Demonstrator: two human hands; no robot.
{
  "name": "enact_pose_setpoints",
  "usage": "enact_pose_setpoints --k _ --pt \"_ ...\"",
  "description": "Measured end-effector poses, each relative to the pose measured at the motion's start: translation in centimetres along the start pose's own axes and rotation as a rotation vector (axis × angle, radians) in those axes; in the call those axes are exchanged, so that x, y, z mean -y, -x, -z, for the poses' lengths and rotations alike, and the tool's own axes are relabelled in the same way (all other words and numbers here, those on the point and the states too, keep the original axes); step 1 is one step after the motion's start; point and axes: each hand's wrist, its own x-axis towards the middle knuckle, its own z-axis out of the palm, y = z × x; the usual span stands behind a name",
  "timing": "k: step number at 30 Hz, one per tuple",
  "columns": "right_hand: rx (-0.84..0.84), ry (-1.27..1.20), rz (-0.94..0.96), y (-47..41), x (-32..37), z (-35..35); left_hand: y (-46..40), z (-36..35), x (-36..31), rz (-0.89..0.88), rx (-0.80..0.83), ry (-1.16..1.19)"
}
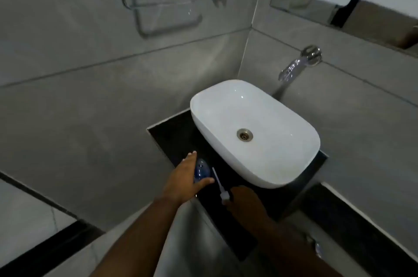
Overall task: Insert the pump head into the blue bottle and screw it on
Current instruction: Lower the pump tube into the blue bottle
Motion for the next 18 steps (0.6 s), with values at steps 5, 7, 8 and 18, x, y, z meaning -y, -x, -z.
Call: enact_pose_setpoints --k 5,7,8,18 --pt "-0.048 0.015 -0.090 -2.0 0.9 -1.5 -1.1 -0.1 1.0 -0.016 -0.013 0.025" --pt "-0.067 0.050 -0.110 -2.4 1.1 -2.1 -0.9 -0.5 1.2 -0.022 -0.034 0.036" --pt "-0.086 0.076 -0.099 -2.3 1.3 -2.1 -0.9 -0.7 1.3 -0.030 -0.051 0.036" --pt "-0.281 -0.390 -0.188 -3.4 1.8 -0.7 -0.7 -0.6 1.3 0.006 -0.062 -0.002"
